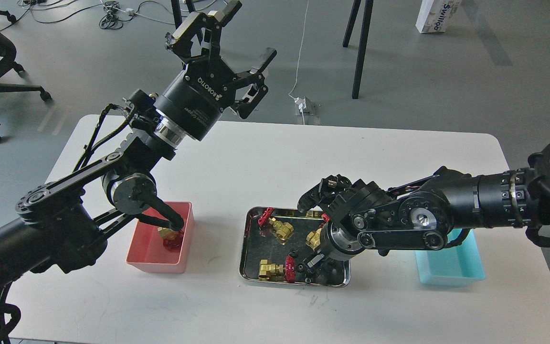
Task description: Place valve in pink box and gear in blue box
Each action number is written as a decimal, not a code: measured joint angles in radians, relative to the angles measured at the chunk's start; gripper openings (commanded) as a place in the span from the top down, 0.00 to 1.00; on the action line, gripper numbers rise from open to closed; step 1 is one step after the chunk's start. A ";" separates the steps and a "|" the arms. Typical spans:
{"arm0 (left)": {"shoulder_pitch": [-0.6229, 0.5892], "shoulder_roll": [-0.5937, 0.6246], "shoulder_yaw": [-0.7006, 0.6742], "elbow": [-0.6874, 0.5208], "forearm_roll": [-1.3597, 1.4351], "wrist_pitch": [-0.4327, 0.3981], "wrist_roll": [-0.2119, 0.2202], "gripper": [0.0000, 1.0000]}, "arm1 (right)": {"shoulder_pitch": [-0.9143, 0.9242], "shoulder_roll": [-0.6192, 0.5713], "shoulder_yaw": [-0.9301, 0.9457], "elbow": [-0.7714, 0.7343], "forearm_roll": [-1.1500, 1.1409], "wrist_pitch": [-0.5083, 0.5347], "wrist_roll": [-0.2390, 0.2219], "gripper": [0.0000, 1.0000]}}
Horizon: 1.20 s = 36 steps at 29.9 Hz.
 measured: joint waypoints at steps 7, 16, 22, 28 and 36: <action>0.001 -0.001 0.000 0.001 0.000 0.000 0.000 0.14 | 0.000 -0.007 -0.008 0.000 0.000 0.000 -0.001 0.56; 0.002 -0.004 0.000 0.002 0.000 0.000 0.000 0.14 | -0.009 -0.012 -0.009 -0.028 -0.002 0.000 -0.002 0.56; 0.004 -0.004 0.000 0.004 -0.001 0.000 0.000 0.14 | -0.028 -0.009 -0.010 -0.036 -0.002 0.000 -0.002 0.56; 0.007 -0.004 0.000 0.006 0.000 0.000 0.000 0.14 | -0.034 -0.007 -0.010 -0.039 -0.002 0.000 -0.002 0.56; 0.007 -0.004 0.000 0.008 0.000 0.000 0.000 0.13 | -0.054 -0.003 -0.010 -0.059 -0.004 0.000 -0.002 0.57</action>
